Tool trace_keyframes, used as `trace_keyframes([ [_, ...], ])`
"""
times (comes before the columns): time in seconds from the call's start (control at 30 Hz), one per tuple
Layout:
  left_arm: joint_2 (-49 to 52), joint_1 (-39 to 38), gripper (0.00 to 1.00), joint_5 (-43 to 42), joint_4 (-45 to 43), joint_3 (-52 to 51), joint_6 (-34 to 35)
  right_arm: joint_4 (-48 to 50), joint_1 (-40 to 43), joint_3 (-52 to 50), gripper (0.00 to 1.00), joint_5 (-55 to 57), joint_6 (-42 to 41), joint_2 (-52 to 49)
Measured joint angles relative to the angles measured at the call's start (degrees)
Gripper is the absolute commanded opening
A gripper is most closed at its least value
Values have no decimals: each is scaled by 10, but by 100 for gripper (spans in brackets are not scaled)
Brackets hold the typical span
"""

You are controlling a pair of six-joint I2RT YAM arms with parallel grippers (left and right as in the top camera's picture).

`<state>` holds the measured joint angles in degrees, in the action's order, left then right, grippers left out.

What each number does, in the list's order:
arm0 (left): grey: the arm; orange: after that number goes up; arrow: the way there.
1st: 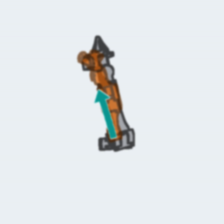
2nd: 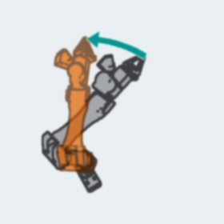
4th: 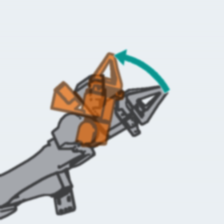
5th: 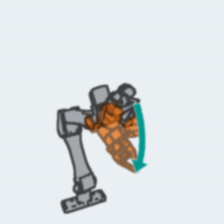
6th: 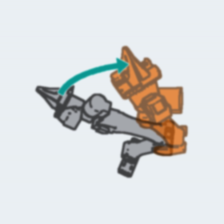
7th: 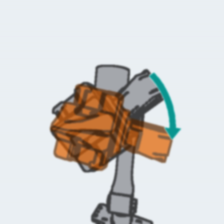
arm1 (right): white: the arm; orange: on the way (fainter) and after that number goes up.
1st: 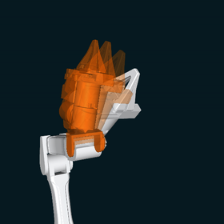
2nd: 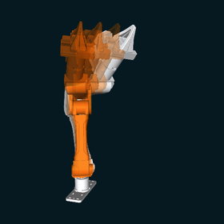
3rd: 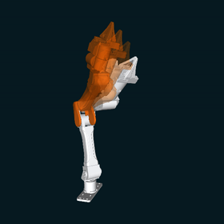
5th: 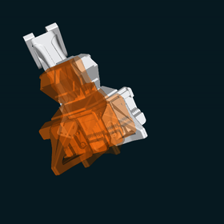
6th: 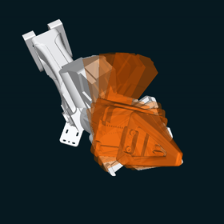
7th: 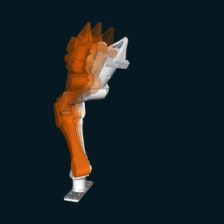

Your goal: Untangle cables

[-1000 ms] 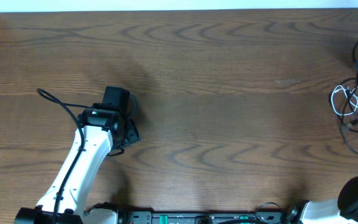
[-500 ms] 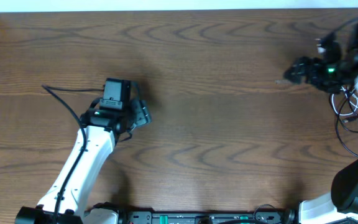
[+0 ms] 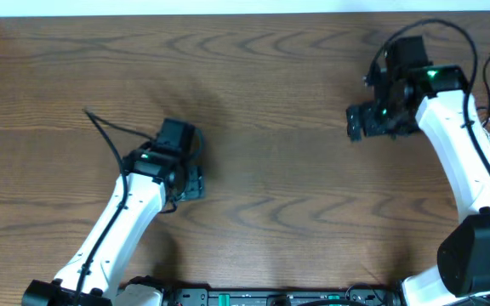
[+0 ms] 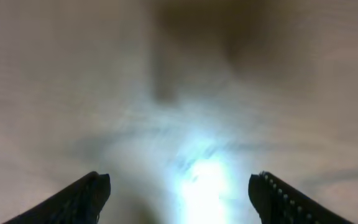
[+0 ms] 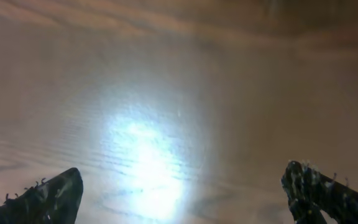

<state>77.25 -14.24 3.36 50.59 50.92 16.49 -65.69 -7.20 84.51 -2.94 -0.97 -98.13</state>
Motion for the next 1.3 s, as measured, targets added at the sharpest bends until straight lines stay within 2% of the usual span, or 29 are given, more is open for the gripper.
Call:
trace_keyframes([
  [0.23, 0, 44, 84, -44, 99, 0, 9, -4, 0, -84, 99, -24, -30, -3],
  [0.37, -15, 47, 84, -53, 111, 0, 8, 8, 0, -123, 99, -36, -41, -3],
  [0.5, -79, 47, 86, -61, 116, 0, 8, 42, 0, -173, 99, -40, -50, 25],
  [0.53, -98, 47, 86, -61, 116, -1, 8, 56, 0, -188, 99, -40, -51, 42],
  [0.57, -122, 47, 98, -61, 113, -1, 6, 69, 0, -204, 99, -41, -52, 67],
  [0.7, -236, 47, 98, -63, 91, -11, -5, 120, 0, -256, 99, -40, -56, 178],
  [0.8, -349, 47, 98, -63, 78, -33, -9, 166, 0, -304, 99, -37, -56, 297],
  [1.0, -523, 47, 98, -64, 56, -62, -14, 193, 0, -356, 99, -16, -58, 499],
  [1.17, -584, 47, 98, -64, 54, -63, -14, 192, 0, -362, 99, -7, -58, 600],
  [1.3, -590, 47, 98, -64, 62, -63, -14, 185, 0, -363, 99, -2, -58, 635],
])
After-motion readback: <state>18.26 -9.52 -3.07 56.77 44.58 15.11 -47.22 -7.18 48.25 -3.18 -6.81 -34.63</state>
